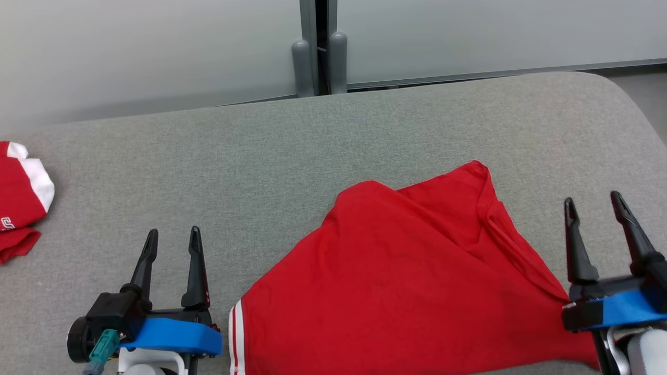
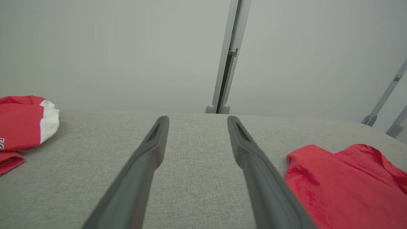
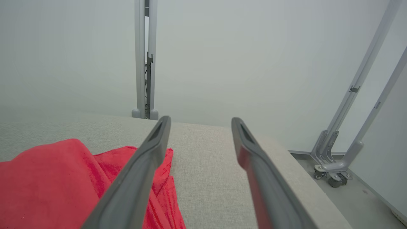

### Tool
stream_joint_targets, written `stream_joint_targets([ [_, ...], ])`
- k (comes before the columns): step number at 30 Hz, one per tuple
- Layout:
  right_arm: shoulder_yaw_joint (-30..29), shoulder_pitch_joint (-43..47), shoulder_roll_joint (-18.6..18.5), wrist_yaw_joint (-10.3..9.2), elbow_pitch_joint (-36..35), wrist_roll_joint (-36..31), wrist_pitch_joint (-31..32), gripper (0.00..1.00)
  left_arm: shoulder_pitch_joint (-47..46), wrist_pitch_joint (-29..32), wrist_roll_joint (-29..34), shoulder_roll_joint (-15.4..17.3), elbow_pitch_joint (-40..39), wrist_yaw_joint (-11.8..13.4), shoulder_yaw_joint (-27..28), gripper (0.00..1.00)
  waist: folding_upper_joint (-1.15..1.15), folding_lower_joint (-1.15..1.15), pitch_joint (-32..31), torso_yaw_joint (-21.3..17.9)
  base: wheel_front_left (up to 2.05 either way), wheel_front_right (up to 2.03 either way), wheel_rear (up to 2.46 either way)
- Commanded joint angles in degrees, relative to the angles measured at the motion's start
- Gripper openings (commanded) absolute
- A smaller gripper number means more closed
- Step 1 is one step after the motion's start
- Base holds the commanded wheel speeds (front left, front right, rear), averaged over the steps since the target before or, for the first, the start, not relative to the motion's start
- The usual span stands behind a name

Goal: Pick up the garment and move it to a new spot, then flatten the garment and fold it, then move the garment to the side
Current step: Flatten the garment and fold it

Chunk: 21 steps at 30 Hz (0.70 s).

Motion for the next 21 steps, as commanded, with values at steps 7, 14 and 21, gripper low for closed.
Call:
stream_joint_targets([
  [7, 5.2, -12.8, -2.1, -0.02, 6.5, -1.1, 1.0, 1.0, -0.8, 0.0, 0.1, 0.2, -0.6, 0.3, -0.2, 1.0, 0.0, 0.0, 1.4, 3.0, 0.0, 0.0, 0.0],
  [14, 5.8, -22.3, -4.7, -0.02, 15.8, -2.1, 4.2, 1.0, -2.7, 0.0, -0.9, 0.2, -1.3, 1.0, -2.1, 1.0, 0.0, 0.0, 4.8, 6.5, 0.0, 0.0, 0.0],
  [21, 6.6, -27.6, -7.6, -0.02, 27.0, -2.2, 6.3, 1.0, -4.9, 0.0, -2.0, 0.2, -1.9, 1.9, -4.1, 1.0, 0.0, 0.0, 8.9, 9.8, 0.0, 0.0, 0.0],
])
